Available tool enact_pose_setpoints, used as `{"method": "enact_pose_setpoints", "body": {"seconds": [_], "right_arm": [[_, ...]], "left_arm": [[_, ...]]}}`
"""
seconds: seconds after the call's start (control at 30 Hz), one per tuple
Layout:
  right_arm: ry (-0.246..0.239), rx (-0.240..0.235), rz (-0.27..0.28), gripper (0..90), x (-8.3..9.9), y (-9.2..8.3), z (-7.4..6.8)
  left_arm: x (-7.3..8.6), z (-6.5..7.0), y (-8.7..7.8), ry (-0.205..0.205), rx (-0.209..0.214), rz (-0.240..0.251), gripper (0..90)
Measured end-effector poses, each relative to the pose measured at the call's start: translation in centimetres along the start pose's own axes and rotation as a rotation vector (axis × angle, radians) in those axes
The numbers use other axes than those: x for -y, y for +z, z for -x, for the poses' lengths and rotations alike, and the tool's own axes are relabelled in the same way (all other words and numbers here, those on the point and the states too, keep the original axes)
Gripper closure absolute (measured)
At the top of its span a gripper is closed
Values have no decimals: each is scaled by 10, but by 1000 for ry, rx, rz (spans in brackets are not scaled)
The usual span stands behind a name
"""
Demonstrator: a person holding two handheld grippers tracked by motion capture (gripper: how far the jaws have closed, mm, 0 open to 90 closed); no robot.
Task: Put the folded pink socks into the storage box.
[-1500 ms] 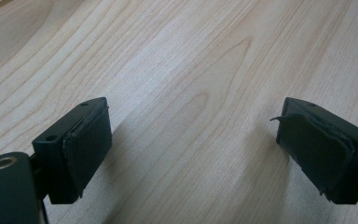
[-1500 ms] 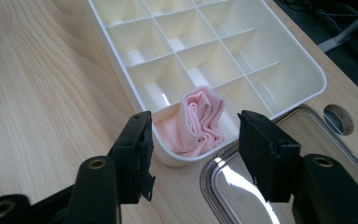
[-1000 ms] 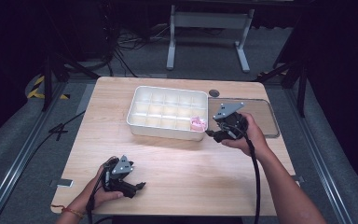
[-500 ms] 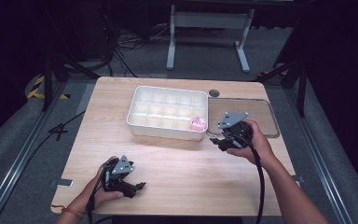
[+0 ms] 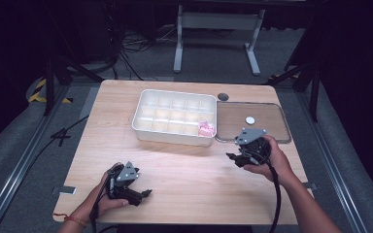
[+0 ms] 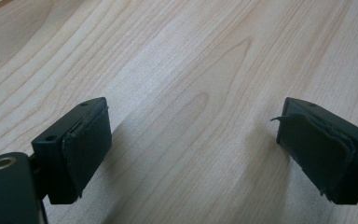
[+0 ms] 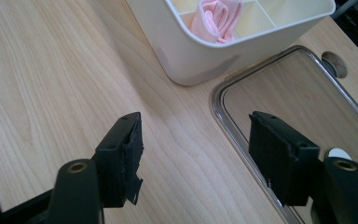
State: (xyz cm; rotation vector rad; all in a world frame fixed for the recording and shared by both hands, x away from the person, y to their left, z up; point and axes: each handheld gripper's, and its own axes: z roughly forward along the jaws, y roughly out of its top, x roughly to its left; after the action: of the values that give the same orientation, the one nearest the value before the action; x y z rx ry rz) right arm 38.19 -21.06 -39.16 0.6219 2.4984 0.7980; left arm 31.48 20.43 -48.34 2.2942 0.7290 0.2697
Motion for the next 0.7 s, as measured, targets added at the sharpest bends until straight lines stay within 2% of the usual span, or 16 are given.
{"method": "enact_pose_setpoints", "body": {"seconds": [0.6,0.7], "right_arm": [[10,8,8,315,48,-6,-16],[27,1,17,307,54,-6,-18]], "left_arm": [[0,0,0,0,0,1,101],[0,0,0,0,0,1,101]]}}
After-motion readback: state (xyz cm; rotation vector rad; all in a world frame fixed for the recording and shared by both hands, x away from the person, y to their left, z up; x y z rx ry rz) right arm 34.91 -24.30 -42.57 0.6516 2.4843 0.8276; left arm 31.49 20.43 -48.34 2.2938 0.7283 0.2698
